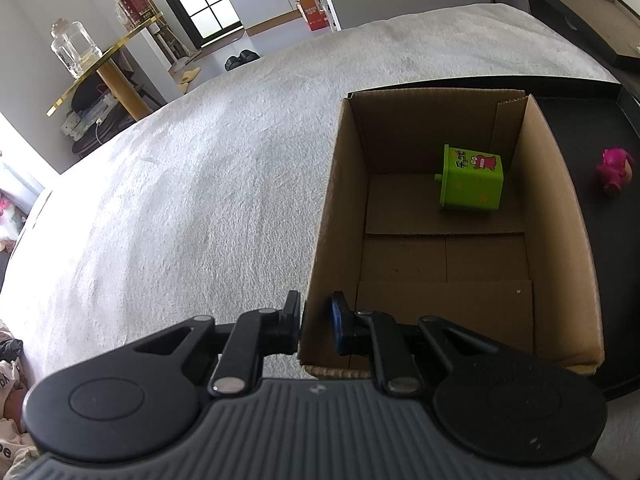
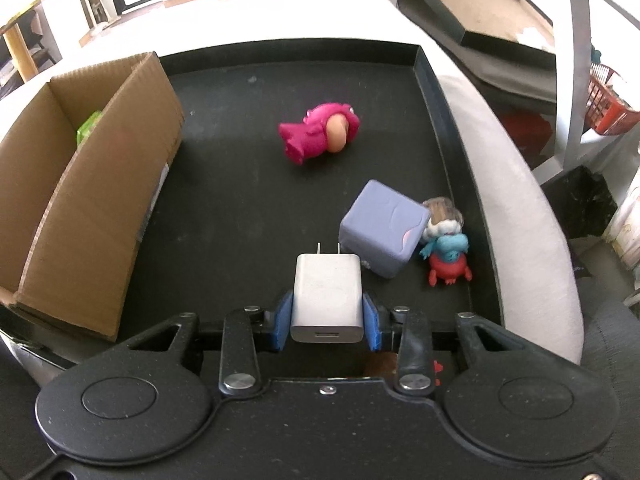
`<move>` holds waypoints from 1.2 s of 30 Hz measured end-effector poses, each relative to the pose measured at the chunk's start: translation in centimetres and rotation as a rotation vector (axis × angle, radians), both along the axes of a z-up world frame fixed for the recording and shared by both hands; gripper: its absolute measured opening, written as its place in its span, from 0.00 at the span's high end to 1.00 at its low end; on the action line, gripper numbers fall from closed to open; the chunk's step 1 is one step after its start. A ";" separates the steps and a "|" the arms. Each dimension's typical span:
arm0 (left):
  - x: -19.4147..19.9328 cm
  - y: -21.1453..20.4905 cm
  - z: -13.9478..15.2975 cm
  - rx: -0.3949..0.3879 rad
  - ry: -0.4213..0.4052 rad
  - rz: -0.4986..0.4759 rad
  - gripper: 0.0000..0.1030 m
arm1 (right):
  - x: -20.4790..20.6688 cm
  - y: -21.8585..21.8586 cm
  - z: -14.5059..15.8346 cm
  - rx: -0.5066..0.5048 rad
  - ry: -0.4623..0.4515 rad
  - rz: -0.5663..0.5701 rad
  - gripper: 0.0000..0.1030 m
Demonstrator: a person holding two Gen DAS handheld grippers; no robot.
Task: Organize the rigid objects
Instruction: 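Carry the white charger with the right gripper over the box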
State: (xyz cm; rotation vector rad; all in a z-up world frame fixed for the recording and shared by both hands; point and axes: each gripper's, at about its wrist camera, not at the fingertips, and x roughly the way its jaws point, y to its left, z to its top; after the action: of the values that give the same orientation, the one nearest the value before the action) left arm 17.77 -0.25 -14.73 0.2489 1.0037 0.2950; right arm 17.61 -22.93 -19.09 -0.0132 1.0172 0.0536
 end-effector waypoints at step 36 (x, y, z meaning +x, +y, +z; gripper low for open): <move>-0.2 -0.1 0.1 -0.001 -0.011 -0.006 0.86 | 0.9 6.2 9.5 -0.023 -0.253 0.229 0.65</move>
State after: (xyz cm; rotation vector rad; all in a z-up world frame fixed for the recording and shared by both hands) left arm 17.56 -0.32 -14.59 0.2494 0.9922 0.2903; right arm 18.50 -16.78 -9.58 -0.1541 0.7600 0.2439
